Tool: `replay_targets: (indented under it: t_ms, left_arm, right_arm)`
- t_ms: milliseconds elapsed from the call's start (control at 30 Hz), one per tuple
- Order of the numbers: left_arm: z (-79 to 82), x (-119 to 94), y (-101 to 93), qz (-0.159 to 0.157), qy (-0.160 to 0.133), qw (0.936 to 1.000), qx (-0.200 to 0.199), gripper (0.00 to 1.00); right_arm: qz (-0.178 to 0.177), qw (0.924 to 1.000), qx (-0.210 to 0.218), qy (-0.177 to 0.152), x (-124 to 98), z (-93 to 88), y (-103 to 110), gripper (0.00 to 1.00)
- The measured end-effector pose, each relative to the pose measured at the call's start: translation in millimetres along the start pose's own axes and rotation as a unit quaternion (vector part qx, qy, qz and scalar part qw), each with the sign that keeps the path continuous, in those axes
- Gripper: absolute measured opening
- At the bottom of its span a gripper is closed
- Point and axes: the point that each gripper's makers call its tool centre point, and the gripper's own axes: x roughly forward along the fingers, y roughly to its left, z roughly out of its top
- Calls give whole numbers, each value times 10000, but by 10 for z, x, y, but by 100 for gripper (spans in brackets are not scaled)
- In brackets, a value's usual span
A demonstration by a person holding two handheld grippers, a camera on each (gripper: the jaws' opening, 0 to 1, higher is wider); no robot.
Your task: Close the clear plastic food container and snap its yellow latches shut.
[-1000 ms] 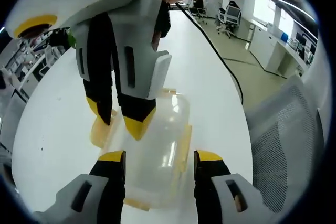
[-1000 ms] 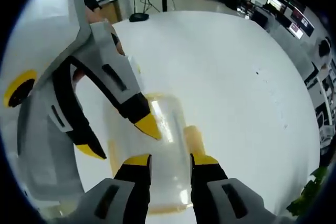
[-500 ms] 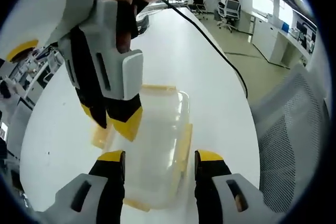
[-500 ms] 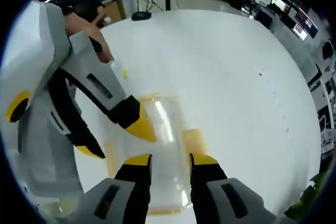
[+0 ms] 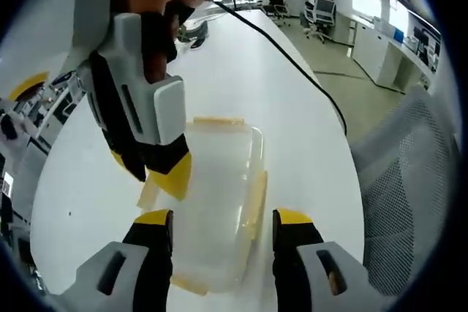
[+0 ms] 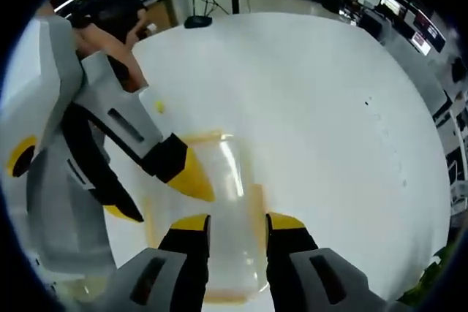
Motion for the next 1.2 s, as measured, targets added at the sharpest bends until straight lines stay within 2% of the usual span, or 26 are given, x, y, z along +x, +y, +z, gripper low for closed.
replay_targets:
  t_ms: [467, 700, 867, 900, 933, 967, 1000, 1033, 1200]
  left_arm:
    - [-14, 47, 16, 358, 260, 9980, 457, 50]
    - [-15, 52, 27, 417, 337, 9976, 447, 49]
    - [-26, 61, 41, 494, 402, 9971, 425, 46]
    - [-16, 67, 60, 552, 422, 9956, 626, 45]
    - [-51, 69, 45, 598, 454, 9965, 362, 45]
    - [-42, 72, 51, 571, 452, 9965, 415, 44]
    - [-51, 74, 60, 557, 457, 9967, 386, 44]
    - [-57, 63, 67, 586, 468, 9965, 373, 44]
    - [-51, 53, 57, 605, 413, 9965, 411, 44]
  right_arm:
    - [561, 9982, -33, 226, 43, -12, 16, 29]
    - [809, 9962, -69, 301, 58, -22, 18, 29]
    - [908, 9942, -199, 543, 82, -16, 29, 28]
    - [923, 9940, -160, 561, 97, -13, 20, 28]
    - [1041, 9929, -101, 567, 97, -19, 27, 28]
    - [1108, 9923, -66, 552, 96, -21, 24, 27]
    - [1328, 9887, -252, 644, 83, -52, 70, 26]
    - [1214, 9900, -170, 692, 80, -73, 68, 26]
    - [1272, 9890, -162, 737, 100, -56, 91, 27]
